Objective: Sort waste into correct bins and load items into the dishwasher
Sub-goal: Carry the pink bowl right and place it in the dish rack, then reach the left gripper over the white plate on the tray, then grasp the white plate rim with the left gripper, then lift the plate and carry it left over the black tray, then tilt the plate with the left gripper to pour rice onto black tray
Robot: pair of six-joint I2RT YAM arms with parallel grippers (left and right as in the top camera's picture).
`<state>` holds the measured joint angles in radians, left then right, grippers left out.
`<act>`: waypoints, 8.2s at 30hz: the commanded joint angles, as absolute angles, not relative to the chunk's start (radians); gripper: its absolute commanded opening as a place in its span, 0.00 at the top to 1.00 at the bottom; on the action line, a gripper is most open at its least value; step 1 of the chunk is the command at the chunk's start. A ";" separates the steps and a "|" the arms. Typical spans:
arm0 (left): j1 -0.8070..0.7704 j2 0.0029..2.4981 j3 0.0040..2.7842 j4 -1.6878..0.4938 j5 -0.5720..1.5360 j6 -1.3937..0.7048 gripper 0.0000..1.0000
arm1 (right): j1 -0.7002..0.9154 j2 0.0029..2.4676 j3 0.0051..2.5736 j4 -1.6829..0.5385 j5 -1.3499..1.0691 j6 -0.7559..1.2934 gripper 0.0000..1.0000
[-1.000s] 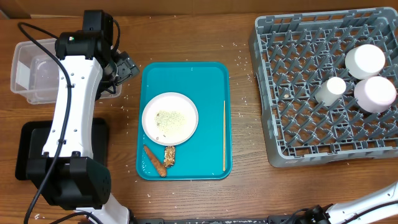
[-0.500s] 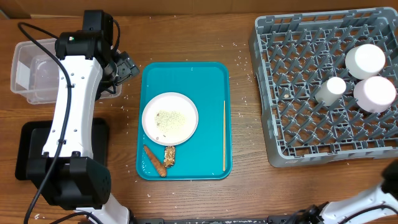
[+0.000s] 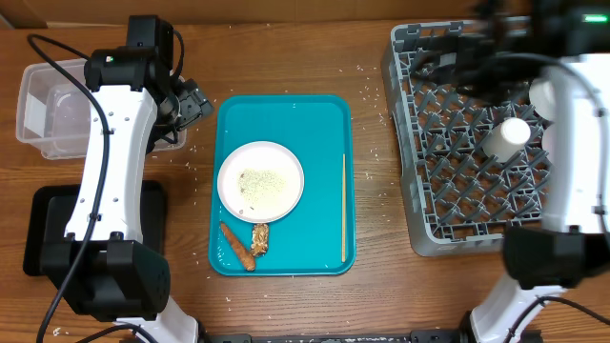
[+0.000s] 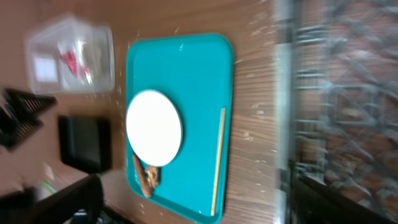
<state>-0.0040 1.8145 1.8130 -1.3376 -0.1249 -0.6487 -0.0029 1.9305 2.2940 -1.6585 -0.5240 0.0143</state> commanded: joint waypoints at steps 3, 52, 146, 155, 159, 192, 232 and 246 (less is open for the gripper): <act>0.001 1.812 1.830 -1.336 -0.141 -0.651 0.00 | 0.263 1.983 2.291 -1.639 -0.174 0.200 0.00; -0.458 1.812 1.829 -1.415 0.040 -0.625 0.00 | -0.355 1.920 2.324 -1.636 -0.002 0.375 0.00; -0.578 2.277 1.832 -1.231 -0.221 -0.857 0.96 | -0.355 1.920 2.324 -1.636 -0.002 0.375 0.00; -0.585 2.276 1.951 -1.402 -0.326 -0.857 0.96 | -0.355 1.920 2.324 -1.636 -0.002 0.375 0.00; -0.585 2.276 1.996 -1.455 -0.366 -0.857 0.96 | -0.355 1.920 2.324 -1.636 -0.002 0.375 0.00; -0.067 2.061 2.195 -1.690 -0.178 -0.859 0.96 | -0.355 1.920 2.324 -1.636 -0.002 0.375 0.00; 0.514 2.061 2.194 -1.643 0.273 -0.588 0.96 | -0.355 1.920 2.324 -1.636 -0.002 0.375 0.00; 0.587 2.061 2.144 -1.602 0.390 -0.506 0.96 | -0.355 1.920 2.324 -1.636 -0.002 0.375 0.00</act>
